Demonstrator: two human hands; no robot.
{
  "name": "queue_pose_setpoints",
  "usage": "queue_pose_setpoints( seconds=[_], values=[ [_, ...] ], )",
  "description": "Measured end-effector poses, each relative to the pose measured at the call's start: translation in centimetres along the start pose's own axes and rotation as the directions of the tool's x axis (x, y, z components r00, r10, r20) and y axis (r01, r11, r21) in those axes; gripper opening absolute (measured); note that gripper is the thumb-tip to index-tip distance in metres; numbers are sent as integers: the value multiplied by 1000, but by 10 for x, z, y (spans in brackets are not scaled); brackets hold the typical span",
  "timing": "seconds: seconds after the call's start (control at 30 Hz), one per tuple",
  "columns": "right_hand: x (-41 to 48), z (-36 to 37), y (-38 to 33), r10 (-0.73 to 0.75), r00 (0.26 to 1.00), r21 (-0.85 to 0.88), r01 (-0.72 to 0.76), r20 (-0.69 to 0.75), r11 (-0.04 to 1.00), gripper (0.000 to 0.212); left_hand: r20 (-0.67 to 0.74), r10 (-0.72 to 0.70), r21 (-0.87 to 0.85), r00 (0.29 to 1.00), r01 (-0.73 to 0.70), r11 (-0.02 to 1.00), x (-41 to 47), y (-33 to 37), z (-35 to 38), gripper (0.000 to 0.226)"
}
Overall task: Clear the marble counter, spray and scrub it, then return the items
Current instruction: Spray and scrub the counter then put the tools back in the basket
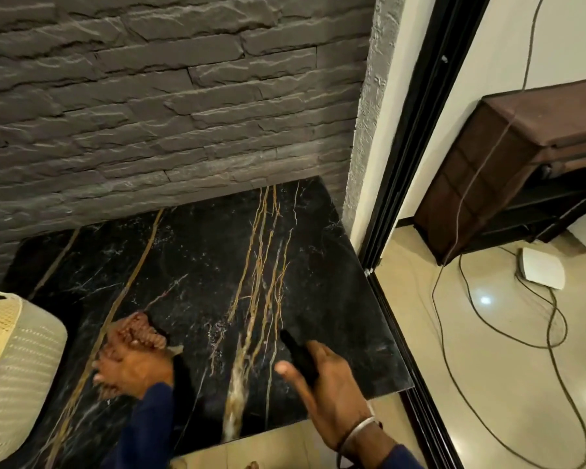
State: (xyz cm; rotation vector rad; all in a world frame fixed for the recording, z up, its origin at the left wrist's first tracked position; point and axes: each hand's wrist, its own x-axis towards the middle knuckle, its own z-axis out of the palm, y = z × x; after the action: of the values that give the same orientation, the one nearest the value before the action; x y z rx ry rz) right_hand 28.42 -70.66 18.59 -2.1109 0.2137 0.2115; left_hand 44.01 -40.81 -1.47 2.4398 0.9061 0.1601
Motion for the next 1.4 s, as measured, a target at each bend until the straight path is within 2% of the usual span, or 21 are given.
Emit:
queue_pose_setpoints(
  seconds=[0.03, 0.07, 0.1, 0.17, 0.2, 0.27, 0.33, 0.4, 0.47, 0.53, 0.6, 0.7, 0.8, 0.87, 0.93, 1.03, 1.13, 1.2, 1.27, 1.33, 1.4],
  values=[
    [-3, 2, 1, 17, 1000, 8, -17, -12, 1000, 60, 21, -63, -19, 998, 63, 998, 17, -23, 16, 66],
    [-5, 3, 4, 36, 999, 15, -35, -15, 999, 57, 5, -85, -15, 996, 85, 996, 25, -34, 28, 80],
    [-9, 3, 7, 54, 998, 24, -53, -28, 998, 56, -43, -72, 2, 996, 72, 997, 17, -29, 31, 84],
    [-20, 0, 18, 90, 993, 23, -89, -73, 996, 62, -125, 45, 52, 991, -39, 998, -40, 22, 20, 64],
    [-24, -2, 24, 97, 990, 17, -96, -102, 995, 66, -85, 133, 55, 987, -129, 990, -74, 56, 16, 58],
    [-31, -8, 38, 89, 984, -22, -93, -153, 995, 75, 111, 322, -54, 940, -318, 946, -134, 118, 19, 53],
    [-36, -15, 48, 49, 976, -85, -68, -210, 994, 84, 306, 544, -118, 781, -536, 836, -187, 150, 44, 52],
    [-41, -22, 55, 20, 961, -122, -56, -277, 991, 85, 489, 691, -180, 532, -714, 677, -234, 169, 63, 51],
    [-48, -27, 60, 18, 948, -164, -74, -319, 984, 84, 567, 767, -273, 300, -810, 519, -263, 183, 67, 52],
    [-54, -29, 64, 52, 935, -153, -112, -352, 982, 81, 581, 794, -306, 177, -857, 415, -271, 184, 66, 54],
    [-63, -28, 66, 74, 923, -142, -137, -378, 980, 81, 589, 796, -322, 141, -863, 391, -263, 175, 62, 58],
    [-74, -21, 60, 74, 926, -132, -132, -371, 982, 79, 585, 784, -307, 207, -838, 451, -236, 149, 51, 56],
    [-80, -7, 47, 67, 914, -188, -153, -400, 970, 69, 563, 757, -260, 332, -798, 543, -192, 115, 28, 52],
    [-82, 5, 35, 69, 913, -199, -161, -403, 967, 57, 528, 718, -173, 453, -770, 614, -163, 90, 4, 52],
    [-84, 18, 25, 94, 917, -126, -154, -388, 980, 50, 459, 673, -88, 581, -724, 685, -134, 63, -20, 53],
    [-84, 33, 15, 101, 921, -99, -148, -375, 984, 64, 351, 571, 27, 742, -618, 786, -89, 20, -43, 51],
    [-85, 50, 8, 48, 946, -132, -95, -320, 987, 84, 240, 417, 85, 877, -447, 890, -65, -11, -63, 52],
    [-91, 59, 5, 31, 968, -118, -62, -251, 991, 78, 196, 308, 83, 931, -329, 941, -67, -19, -65, 60],
    [-102, 67, 7, 40, 974, -86, -61, -223, 994, 68, 181, 234, 85, 955, -253, 964, -84, -17, -61, 68],
    [-113, 67, 14, 67, 972, -55, -81, -226, 995, 69, 180, 221, 69, 959, -236, 969, -107, -7, -49, 70],
    [-120, 61, 21, 98, 967, -30, -108, -236, 994, 73, 214, 271, 38, 939, -285, 958, -138, 12, -37, 71]
  ],
)
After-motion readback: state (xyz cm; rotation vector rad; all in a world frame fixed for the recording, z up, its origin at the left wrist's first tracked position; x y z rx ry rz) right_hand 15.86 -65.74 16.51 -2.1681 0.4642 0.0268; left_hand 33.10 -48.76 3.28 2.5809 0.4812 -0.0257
